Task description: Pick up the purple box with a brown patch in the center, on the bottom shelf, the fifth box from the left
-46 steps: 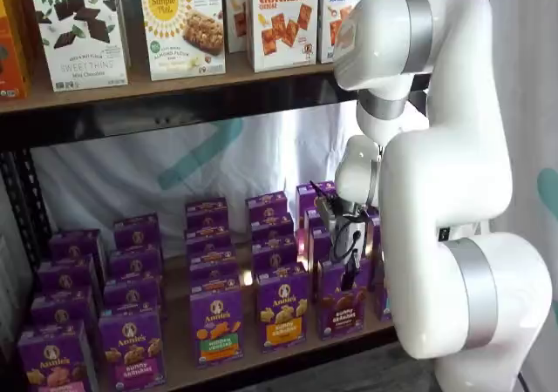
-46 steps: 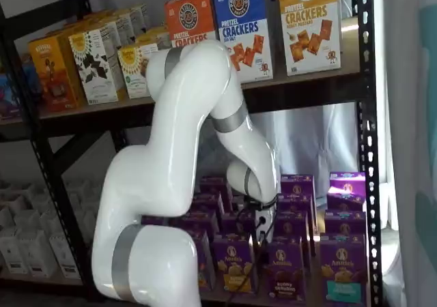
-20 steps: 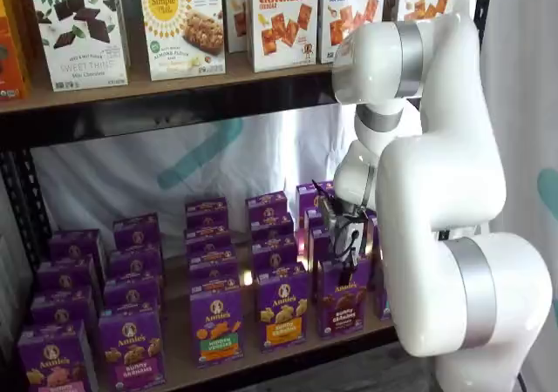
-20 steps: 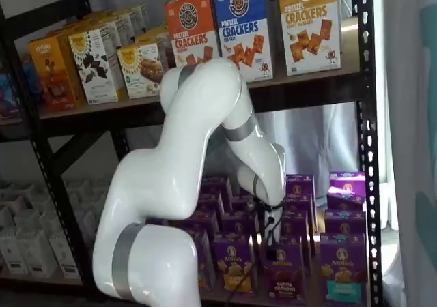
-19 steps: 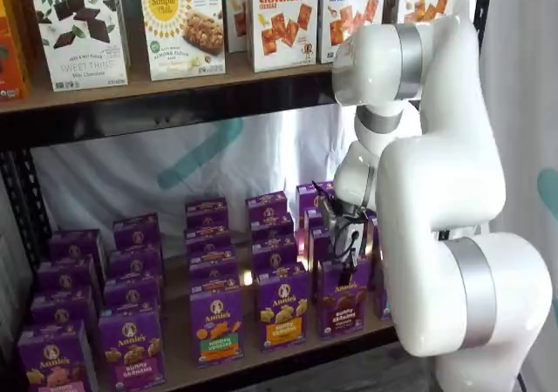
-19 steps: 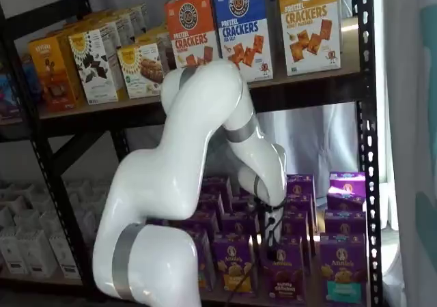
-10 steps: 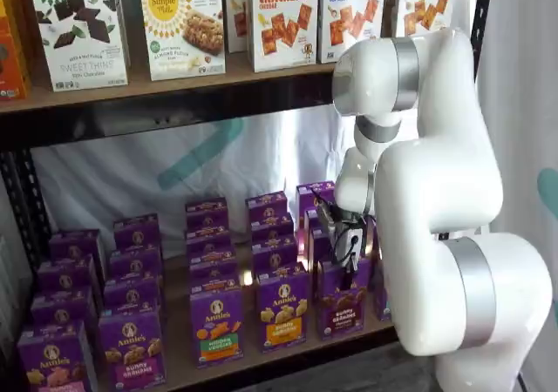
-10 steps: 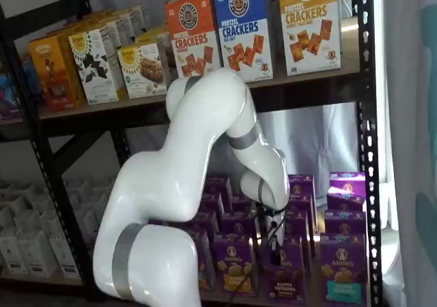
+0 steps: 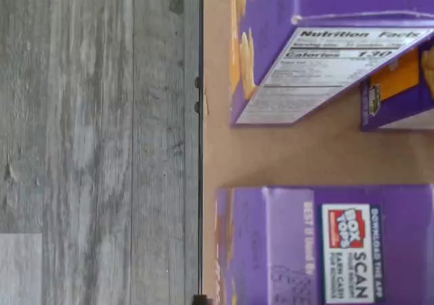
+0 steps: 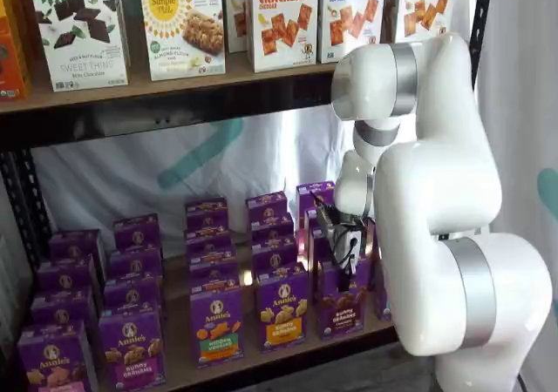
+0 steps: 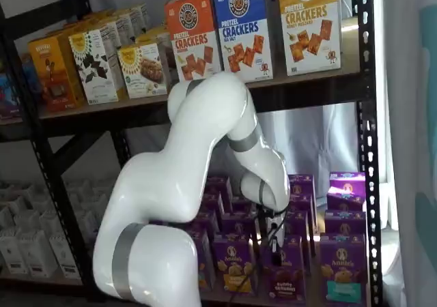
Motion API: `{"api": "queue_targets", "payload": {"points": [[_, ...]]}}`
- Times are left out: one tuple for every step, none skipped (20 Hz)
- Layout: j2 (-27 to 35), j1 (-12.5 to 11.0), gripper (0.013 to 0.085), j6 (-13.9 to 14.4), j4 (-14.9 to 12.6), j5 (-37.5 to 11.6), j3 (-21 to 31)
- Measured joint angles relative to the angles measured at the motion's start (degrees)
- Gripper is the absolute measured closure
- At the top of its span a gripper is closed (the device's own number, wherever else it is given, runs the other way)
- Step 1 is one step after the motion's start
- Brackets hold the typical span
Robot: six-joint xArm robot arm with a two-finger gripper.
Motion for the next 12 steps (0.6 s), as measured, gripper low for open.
{"api": "queue_targets", "payload": {"points": [[0.06, 0.02, 0.029, 0.18, -0.18, 0.04, -0.07], [0.1, 0.05, 0.033, 0.33, -0.33, -0.04, -0.09], [0.11, 0.07, 0.037, 0.27, -0.25, -0.19, -0.05], [0.13, 0.1, 0.037, 0.24, -0.19, -0.37, -0.01], [0.14, 0.14, 0.037, 0.12, -0.04, -0.72, 0.1], [0.15, 0.15, 0.037, 0.08, 0.0, -0.88, 0.14], [0.15, 0.15, 0.037, 0.08, 0.0, -0.97, 0.18], [0.15, 0.15, 0.037, 0.11, -0.05, -1.02, 0.21], [0.14, 0.14, 0.037, 0.19, -0.14, -1.0, 0.23], [0.1, 0.12, 0.037, 0.31, -0.29, -0.95, 0.27], [0.05, 0.1, 0.037, 0.37, -0.38, -0.94, 0.34], [0.02, 0.09, 0.037, 0.45, -0.46, -0.89, 0.39]]}}
